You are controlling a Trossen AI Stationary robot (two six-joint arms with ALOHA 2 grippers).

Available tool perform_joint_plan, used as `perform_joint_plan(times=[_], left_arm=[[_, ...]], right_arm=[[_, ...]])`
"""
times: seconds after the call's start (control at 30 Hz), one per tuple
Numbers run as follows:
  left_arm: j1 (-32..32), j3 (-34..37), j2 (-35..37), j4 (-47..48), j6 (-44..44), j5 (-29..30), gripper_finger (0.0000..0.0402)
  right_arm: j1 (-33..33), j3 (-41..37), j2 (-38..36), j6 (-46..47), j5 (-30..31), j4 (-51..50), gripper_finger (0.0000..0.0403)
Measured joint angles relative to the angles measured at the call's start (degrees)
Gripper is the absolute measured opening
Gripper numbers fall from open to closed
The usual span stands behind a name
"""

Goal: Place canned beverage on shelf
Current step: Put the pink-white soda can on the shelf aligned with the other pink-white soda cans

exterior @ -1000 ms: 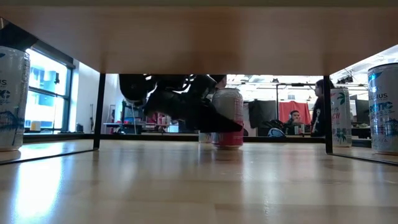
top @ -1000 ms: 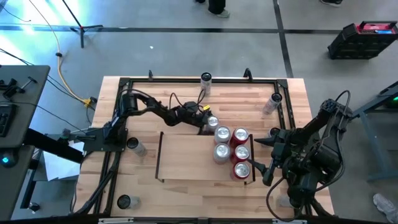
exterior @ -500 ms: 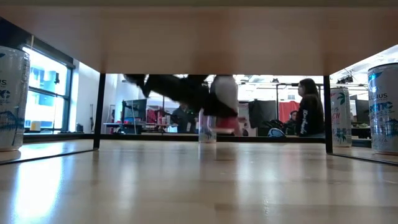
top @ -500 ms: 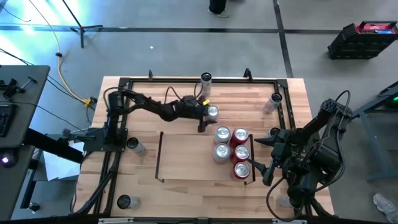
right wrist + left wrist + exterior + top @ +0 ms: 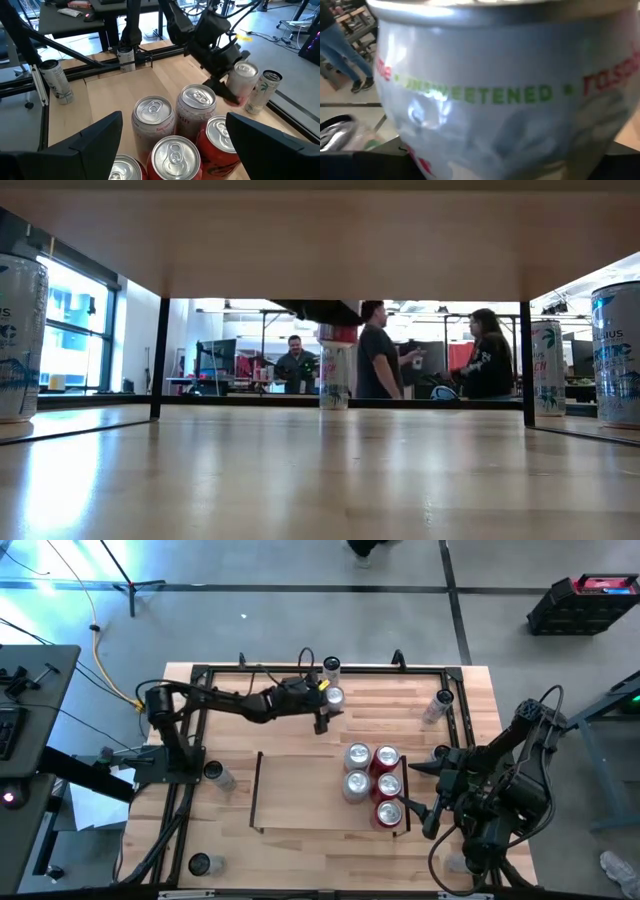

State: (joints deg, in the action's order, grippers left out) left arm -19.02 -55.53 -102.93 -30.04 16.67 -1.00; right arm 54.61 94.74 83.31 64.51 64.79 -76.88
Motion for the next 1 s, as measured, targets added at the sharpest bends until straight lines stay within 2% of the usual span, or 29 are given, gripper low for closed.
perform_joint_plan(times=[0.23,0.37,0.63,0.9,1.0], left_arm=[[-0.17,0.02,5.50,4.49,-1.60,2.18,0.0284],[1.28,0.02,12.57,9.83,-3.44,5.68,0.0284],[4.94,-0.02,27.17,21.96,-12.15,6.43,0.0284],[15.92,-0.02,35.90,29.80,-20.00,6.52,0.0284],[22.45,-0.02,36.97,30.74,-22.78,9.33,0.0284]], right_arm=[[0.02,0.00,0.00,-0.25,-0.36,0.00,0.0341],[0.02,0.00,0.00,-0.34,-0.39,-0.16,0.0341],[0.02,0.00,-0.02,-3.10,2.63,-0.24,0.0341],[0.02,0.00,-0.02,-7.07,7.70,2.13,0.0341],[0.02,0.00,-0.02,-9.86,8.86,4.79,0.0341]])
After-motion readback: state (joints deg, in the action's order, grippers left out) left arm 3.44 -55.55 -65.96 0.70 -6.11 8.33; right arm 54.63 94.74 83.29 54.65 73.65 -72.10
